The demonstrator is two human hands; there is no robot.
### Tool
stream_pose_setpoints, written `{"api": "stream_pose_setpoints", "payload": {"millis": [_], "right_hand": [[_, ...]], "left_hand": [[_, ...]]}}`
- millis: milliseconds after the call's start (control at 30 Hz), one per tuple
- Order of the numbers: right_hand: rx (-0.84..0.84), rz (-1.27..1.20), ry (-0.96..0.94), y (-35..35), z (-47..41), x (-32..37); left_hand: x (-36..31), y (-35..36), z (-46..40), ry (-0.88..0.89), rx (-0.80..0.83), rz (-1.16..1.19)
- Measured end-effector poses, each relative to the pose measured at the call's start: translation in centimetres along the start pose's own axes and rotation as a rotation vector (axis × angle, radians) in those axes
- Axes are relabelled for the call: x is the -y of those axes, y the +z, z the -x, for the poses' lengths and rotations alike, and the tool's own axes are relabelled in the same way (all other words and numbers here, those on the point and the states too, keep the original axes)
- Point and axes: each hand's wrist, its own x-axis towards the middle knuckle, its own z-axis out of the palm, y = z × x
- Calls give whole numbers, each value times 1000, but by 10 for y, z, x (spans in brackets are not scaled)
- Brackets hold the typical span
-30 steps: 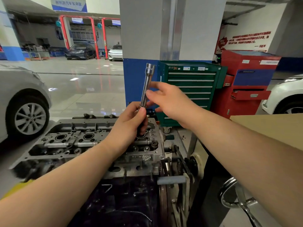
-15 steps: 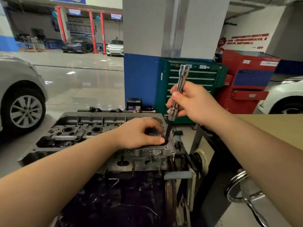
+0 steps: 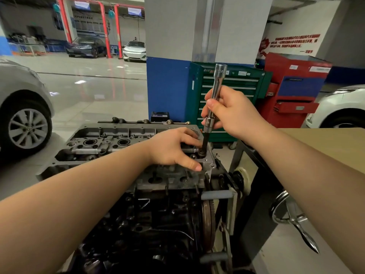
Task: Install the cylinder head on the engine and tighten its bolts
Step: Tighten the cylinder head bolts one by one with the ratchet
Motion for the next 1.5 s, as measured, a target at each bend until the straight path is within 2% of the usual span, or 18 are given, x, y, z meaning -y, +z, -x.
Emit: {"api": "stream_pose_setpoints", "payload": {"millis": [267,567,1033,1267,1400,1500], "right_hand": [[-40,122,-59,15,13,12],[-61,33,28,14,2,7],[-114,60,88,25,3,9],[-122,8,82,25,1,6],[-118,-49,19,25,0,-3],[-121,-87,-63,26,-2,-13]], "left_hand": [[1,1,0,14,-19,26],[1,-2,-2,27,-29,-3],[-2,-1,2,76,24,-10],[-12,0,4,23,-2,52],[-8,1,3,57,-32,103],[-6,1,0,49,-142,268]]}}
